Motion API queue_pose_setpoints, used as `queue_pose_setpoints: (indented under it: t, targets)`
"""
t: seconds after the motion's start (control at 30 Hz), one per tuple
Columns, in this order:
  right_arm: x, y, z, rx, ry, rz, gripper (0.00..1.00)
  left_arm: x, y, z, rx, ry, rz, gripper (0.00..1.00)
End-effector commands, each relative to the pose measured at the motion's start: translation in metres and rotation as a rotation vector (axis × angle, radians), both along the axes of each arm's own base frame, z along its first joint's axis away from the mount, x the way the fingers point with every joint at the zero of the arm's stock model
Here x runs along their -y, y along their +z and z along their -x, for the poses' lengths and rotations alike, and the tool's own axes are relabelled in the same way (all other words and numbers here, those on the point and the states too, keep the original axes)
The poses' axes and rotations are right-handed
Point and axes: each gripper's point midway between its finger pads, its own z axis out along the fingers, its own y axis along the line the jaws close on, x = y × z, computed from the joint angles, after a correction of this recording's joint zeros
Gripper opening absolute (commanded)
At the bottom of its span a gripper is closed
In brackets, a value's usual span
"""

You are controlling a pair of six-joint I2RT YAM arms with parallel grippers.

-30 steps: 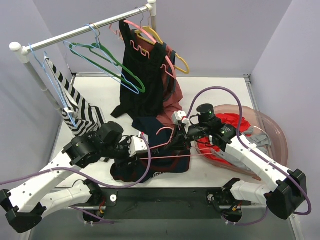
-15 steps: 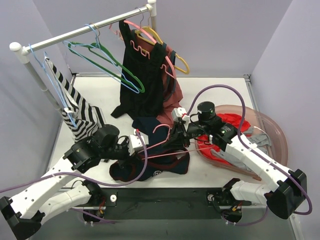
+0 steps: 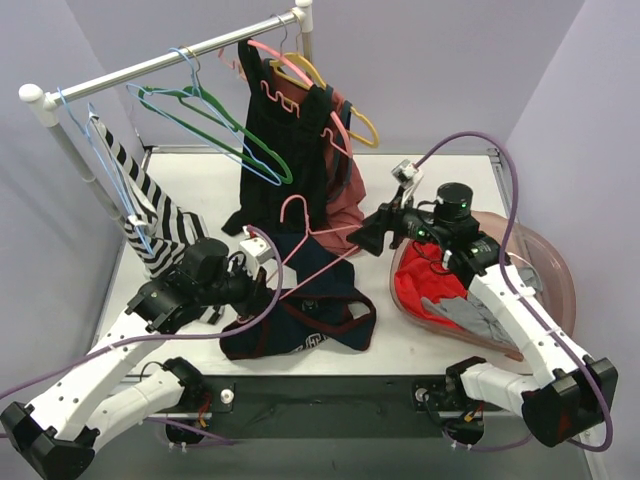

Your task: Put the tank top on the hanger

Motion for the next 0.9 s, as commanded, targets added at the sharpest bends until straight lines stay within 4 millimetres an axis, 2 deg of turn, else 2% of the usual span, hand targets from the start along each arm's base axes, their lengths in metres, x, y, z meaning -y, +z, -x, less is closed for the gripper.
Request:
queue_pose_setpoints:
  t: [0.0, 0.07, 0.1, 0.2, 0.23, 0.3, 0.33, 0.37, 0.47, 0.6, 0.7, 0.87]
  targets:
    - [0.021, 0.019, 0.0, -0.097, -0.149, -0.033, 0.73, 0.003, 0.046, -0.016, 0.04, 0.185, 0.186, 0.0]
    - [0.019, -0.012, 0.019, -0.223, -0.12, 0.012, 0.73, -0.001, 0.044, -0.016, 0.029, 0.242, 0.218, 0.0]
    - [0.012, -0.036, 0.036, -0.277, -0.081, 0.051, 0.73, -0.003, 0.05, -0.014, 0.044, 0.254, 0.247, 0.0]
    - [0.006, -0.075, 0.059, -0.289, -0.043, 0.164, 0.74, -0.006, 0.052, -0.008, 0.027, 0.271, 0.273, 0.0]
    - [0.006, -0.095, 0.065, -0.315, -0.059, 0.212, 0.73, -0.007, 0.051, -0.007, 0.02, 0.273, 0.272, 0.0]
    - [0.012, -0.115, 0.063, -0.394, -0.138, 0.242, 0.72, -0.01, 0.049, -0.004, 0.013, 0.281, 0.269, 0.0]
    - [0.017, -0.133, 0.063, -0.445, -0.186, 0.271, 0.72, -0.011, 0.049, -0.003, 0.012, 0.284, 0.268, 0.0]
    - [0.026, -0.141, 0.054, -0.453, -0.272, 0.297, 0.71, -0.012, 0.048, -0.003, 0.007, 0.293, 0.267, 0.0]
    - [0.03, -0.157, 0.054, -0.493, -0.342, 0.322, 0.68, -0.012, 0.051, -0.003, 0.004, 0.309, 0.284, 0.0]
    - [0.023, -0.165, 0.064, -0.505, -0.308, 0.337, 0.68, -0.01, 0.056, -0.007, 0.003, 0.322, 0.306, 0.0]
    - [0.032, -0.179, 0.065, -0.52, -0.354, 0.381, 0.68, -0.011, 0.064, -0.009, 0.019, 0.328, 0.317, 0.0]
    - [0.039, -0.184, 0.06, -0.543, -0.389, 0.389, 0.6, -0.013, 0.077, -0.011, 0.049, 0.339, 0.327, 0.0]
